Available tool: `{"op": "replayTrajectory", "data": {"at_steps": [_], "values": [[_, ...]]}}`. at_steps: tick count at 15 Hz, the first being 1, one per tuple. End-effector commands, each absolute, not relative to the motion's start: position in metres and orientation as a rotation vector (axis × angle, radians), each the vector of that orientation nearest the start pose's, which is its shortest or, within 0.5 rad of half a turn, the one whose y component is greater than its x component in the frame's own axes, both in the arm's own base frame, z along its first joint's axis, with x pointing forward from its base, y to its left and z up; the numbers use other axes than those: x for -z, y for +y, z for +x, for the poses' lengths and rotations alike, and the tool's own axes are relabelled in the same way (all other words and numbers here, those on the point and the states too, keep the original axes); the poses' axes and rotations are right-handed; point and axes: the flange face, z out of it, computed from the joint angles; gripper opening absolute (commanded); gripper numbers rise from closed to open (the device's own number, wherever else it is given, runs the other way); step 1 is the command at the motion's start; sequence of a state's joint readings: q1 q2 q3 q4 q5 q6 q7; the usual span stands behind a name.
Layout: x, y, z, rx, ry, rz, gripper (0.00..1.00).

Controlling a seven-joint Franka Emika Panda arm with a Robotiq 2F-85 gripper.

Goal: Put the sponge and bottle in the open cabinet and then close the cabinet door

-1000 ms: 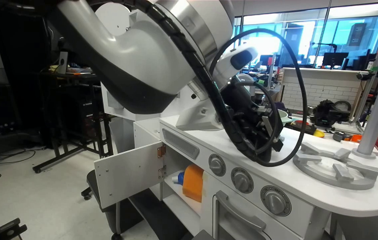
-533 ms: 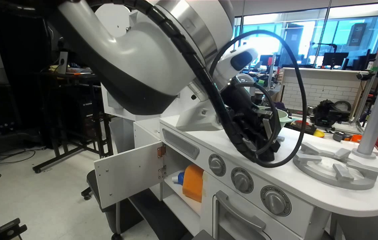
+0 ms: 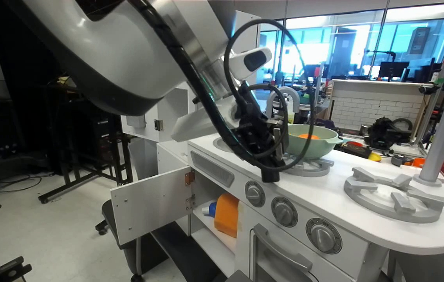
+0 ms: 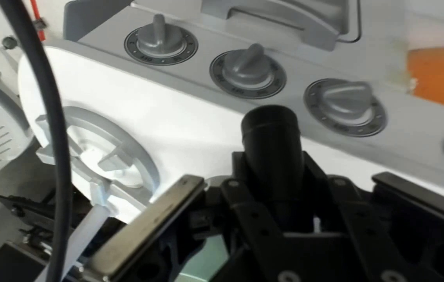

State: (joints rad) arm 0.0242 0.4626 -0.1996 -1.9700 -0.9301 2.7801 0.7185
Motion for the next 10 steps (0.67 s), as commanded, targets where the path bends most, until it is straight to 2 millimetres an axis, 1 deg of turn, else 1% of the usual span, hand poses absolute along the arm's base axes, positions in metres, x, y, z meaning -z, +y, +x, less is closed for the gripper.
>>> {"op": "replayTrajectory", "data": {"at_steps": [1, 2, 3, 4, 5, 6, 7, 8, 9, 10], "values": [[-0.281, -0.038, 0.589, 0.601, -0.253, -3.456, 0.09], [-0.285, -0.027, 0.580, 0.553, -0.342, -3.440, 0.09], [-0.280, -0.023, 0.573, 0.512, -0.420, -3.418, 0.09], [-0.285, -0.009, 0.566, 0.458, -0.504, -3.398, 0.09], [-0.284, 0.000, 0.560, 0.397, -0.581, -3.378, 0.09], [-0.279, 0.005, 0.556, 0.339, -0.658, -3.353, 0.09], [-0.281, 0.020, 0.556, 0.266, -0.724, -3.331, 0.09], [-0.279, 0.029, 0.555, 0.194, -0.791, -3.304, 0.09], [-0.270, 0.031, 0.553, 0.137, -0.835, -3.294, 0.09], [-0.270, 0.042, 0.554, 0.074, -0.887, -3.278, 0.09]]}}
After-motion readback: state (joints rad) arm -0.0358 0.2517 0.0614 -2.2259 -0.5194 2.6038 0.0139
